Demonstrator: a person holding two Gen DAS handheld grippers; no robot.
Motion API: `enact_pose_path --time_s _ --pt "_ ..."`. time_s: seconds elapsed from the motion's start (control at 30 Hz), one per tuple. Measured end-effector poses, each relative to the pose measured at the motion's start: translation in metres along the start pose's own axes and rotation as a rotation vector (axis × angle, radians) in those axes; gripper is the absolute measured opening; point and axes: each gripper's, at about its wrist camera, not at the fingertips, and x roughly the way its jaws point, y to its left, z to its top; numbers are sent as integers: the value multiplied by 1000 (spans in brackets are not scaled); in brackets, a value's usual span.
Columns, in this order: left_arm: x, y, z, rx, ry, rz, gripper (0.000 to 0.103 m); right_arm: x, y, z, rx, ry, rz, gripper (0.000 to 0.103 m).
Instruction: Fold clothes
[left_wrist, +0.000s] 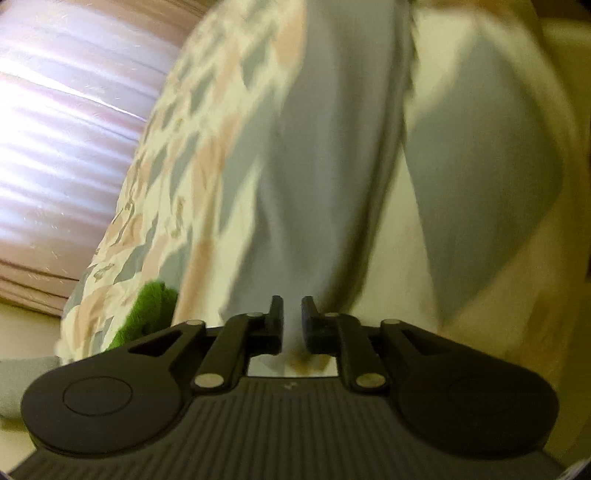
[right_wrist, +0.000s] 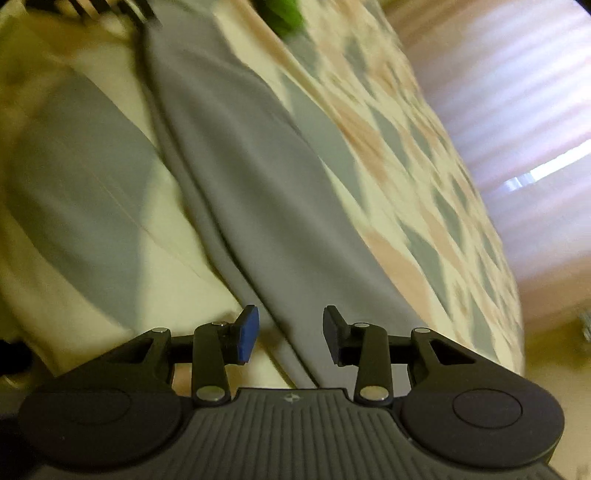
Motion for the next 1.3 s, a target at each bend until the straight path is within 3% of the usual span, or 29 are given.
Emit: enact_pose_path --time_s 0.13,0.23,0.43,0.63,0.9,0.97,1.03,1.1,1.3 --pt "-2 1 62 -124 -128 -43 18 12 -25 -32 -7 76 -64 36" --pt "13 -12 114 -179 -194 -96 18 18 -34 -45 -7 75 -69 36" --pt "29 -51 177 -158 -235 -185 19 25 -37 -66 -28 58 -58 38" --pt "39 -81 185 -71 -172 -169 20 34 -38 -89 -44 34 -50 40" --pt "48 -85 193 -28 -115 -127 21 42 -39 -102 -106 -29 -67 39" --pt "52 -91 193 2 -111 -114 20 46 -35 -106 -148 -40 -77 36" --pt "53 -93 192 19 -115 -94 3 48 -30 -111 -200 -49 -85 17" --pt "49 -92 190 26 -130 -75 3 48 -27 -115 -248 -62 -79 0" --pt "30 -91 184 50 -155 -81 1 24 -45 -121 -194 -111 -29 0"
